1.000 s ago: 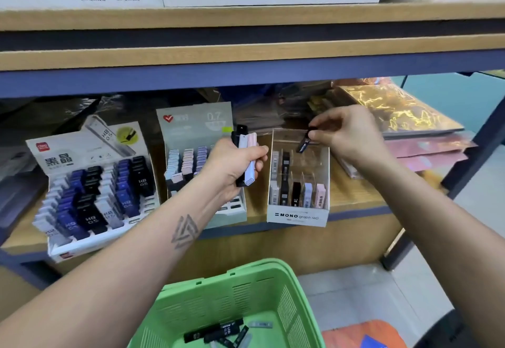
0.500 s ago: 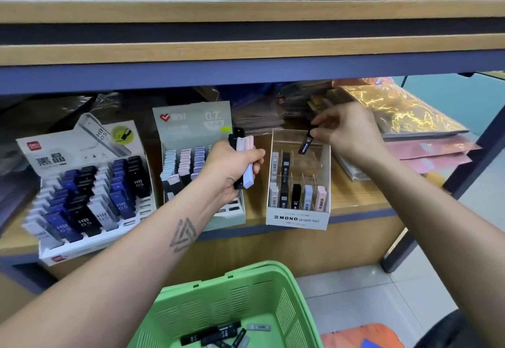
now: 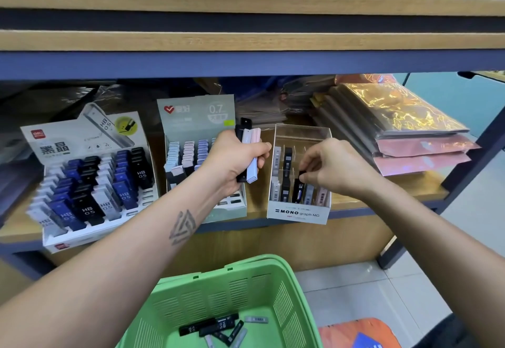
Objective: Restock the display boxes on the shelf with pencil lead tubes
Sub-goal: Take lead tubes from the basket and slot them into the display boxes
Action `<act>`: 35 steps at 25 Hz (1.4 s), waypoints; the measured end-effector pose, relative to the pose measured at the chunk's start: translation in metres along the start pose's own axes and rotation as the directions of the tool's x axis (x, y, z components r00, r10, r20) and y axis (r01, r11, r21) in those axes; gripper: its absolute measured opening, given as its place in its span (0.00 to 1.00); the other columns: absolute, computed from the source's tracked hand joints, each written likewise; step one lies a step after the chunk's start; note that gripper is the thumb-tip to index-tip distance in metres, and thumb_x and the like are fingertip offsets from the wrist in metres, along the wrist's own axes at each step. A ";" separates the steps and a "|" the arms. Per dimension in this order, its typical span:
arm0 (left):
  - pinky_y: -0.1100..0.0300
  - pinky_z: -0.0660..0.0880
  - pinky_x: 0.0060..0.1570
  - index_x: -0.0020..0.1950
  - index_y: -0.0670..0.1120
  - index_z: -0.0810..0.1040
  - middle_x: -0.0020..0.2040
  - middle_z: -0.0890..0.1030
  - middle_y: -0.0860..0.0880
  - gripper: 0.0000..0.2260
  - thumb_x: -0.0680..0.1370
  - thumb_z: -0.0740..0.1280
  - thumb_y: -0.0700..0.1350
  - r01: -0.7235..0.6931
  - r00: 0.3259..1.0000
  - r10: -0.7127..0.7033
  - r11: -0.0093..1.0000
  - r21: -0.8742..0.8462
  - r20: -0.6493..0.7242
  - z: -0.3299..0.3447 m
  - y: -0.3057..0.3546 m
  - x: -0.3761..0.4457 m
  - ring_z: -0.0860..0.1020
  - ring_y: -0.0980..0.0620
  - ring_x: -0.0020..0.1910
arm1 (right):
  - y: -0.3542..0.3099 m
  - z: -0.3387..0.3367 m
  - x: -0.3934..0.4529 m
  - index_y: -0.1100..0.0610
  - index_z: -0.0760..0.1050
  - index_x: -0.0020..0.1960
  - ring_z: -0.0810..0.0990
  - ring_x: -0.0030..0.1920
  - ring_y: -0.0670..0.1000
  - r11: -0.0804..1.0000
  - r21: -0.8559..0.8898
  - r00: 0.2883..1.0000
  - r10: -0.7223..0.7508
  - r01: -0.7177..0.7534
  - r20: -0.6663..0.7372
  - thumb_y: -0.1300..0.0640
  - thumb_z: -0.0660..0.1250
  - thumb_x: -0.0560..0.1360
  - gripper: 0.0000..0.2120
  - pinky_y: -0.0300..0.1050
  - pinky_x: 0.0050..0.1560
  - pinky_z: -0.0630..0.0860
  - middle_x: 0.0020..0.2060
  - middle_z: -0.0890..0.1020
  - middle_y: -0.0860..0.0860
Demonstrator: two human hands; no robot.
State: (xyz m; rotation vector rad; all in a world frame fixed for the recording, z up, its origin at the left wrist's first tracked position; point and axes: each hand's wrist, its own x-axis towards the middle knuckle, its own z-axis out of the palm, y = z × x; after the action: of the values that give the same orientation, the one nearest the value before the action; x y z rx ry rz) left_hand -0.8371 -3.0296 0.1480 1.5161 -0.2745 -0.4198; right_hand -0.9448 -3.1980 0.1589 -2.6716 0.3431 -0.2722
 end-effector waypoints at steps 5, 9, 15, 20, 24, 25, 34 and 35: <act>0.63 0.69 0.24 0.47 0.35 0.78 0.34 0.80 0.43 0.04 0.77 0.71 0.34 0.003 1.000 -0.003 1.000 0.014 0.017 -0.004 0.000 -0.008 0.74 0.51 0.27 | 0.000 0.019 -0.009 0.48 0.85 0.45 0.81 0.47 0.50 0.998 -0.060 0.997 -0.024 0.019 -0.078 0.54 0.78 0.72 0.04 0.49 0.50 0.79 0.42 0.82 0.44; 0.63 0.69 0.25 0.45 0.36 0.77 0.33 0.80 0.43 0.04 0.76 0.72 0.35 0.013 1.000 -0.014 1.000 0.028 0.010 -0.007 -0.003 -0.010 0.74 0.51 0.27 | 0.001 0.019 -0.011 0.50 0.85 0.47 0.80 0.48 0.51 0.991 -0.135 0.994 -0.032 0.018 -0.105 0.54 0.77 0.73 0.04 0.47 0.50 0.77 0.45 0.82 0.45; 0.63 0.70 0.24 0.49 0.35 0.77 0.33 0.80 0.43 0.07 0.76 0.73 0.36 0.032 0.999 -0.032 0.999 0.035 -0.002 -0.007 -0.006 -0.009 0.74 0.52 0.26 | 0.002 0.030 -0.016 0.46 0.84 0.46 0.79 0.50 0.51 0.985 -0.172 0.993 -0.047 0.029 -0.107 0.51 0.78 0.72 0.05 0.52 0.55 0.75 0.48 0.83 0.44; 0.63 0.71 0.24 0.49 0.36 0.77 0.33 0.81 0.43 0.07 0.76 0.73 0.35 0.037 0.999 -0.037 0.998 0.044 0.002 -0.004 -0.009 -0.013 0.75 0.52 0.26 | 0.005 0.026 -0.017 0.46 0.82 0.56 0.79 0.52 0.51 0.966 -0.258 0.996 -0.055 0.036 -0.065 0.48 0.78 0.71 0.14 0.53 0.55 0.75 0.49 0.82 0.46; 0.59 0.74 0.29 0.53 0.36 0.76 0.37 0.80 0.40 0.09 0.76 0.72 0.35 0.021 0.998 -0.018 0.999 0.050 -0.064 0.000 -0.015 -0.012 0.75 0.51 0.26 | -0.011 0.008 -0.022 0.50 0.84 0.50 0.80 0.43 0.47 0.995 0.088 0.998 -0.048 0.051 -0.045 0.49 0.76 0.74 0.07 0.47 0.44 0.79 0.43 0.83 0.45; 0.58 0.74 0.31 0.52 0.36 0.76 0.37 0.79 0.40 0.08 0.75 0.72 0.35 -0.007 0.995 0.014 0.997 0.076 -0.098 0.001 -0.016 -0.010 0.75 0.51 0.27 | -0.020 0.005 -0.024 0.53 0.83 0.48 0.82 0.40 0.47 0.947 0.320 0.999 -0.038 0.034 0.005 0.50 0.74 0.75 0.07 0.46 0.40 0.79 0.41 0.85 0.48; 0.58 0.74 0.27 0.52 0.39 0.74 0.39 0.78 0.42 0.04 0.79 0.67 0.38 -0.113 0.969 0.144 0.980 0.164 -0.198 -0.004 -0.008 -0.008 0.77 0.48 0.29 | -0.036 0.013 -0.023 0.66 0.79 0.55 0.83 0.37 0.55 0.659 0.733 0.976 0.011 -0.169 0.215 0.72 0.69 0.75 0.09 0.44 0.42 0.82 0.41 0.86 0.64; 0.59 0.73 0.24 0.53 0.38 0.73 0.38 0.78 0.41 0.05 0.80 0.66 0.38 -0.101 0.977 0.127 0.983 0.154 -0.170 -0.008 -0.005 -0.008 0.76 0.48 0.27 | -0.031 0.012 -0.020 0.64 0.80 0.54 0.83 0.37 0.54 0.661 0.732 0.983 0.047 -0.165 0.180 0.72 0.69 0.76 0.09 0.45 0.43 0.82 0.41 0.86 0.62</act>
State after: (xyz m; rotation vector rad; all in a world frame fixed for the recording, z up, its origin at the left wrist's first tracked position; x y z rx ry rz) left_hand -0.8417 -3.0187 0.1428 1.6596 -0.2528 -0.1730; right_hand -0.9549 -3.1607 0.1594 -1.8238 0.2620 -0.1319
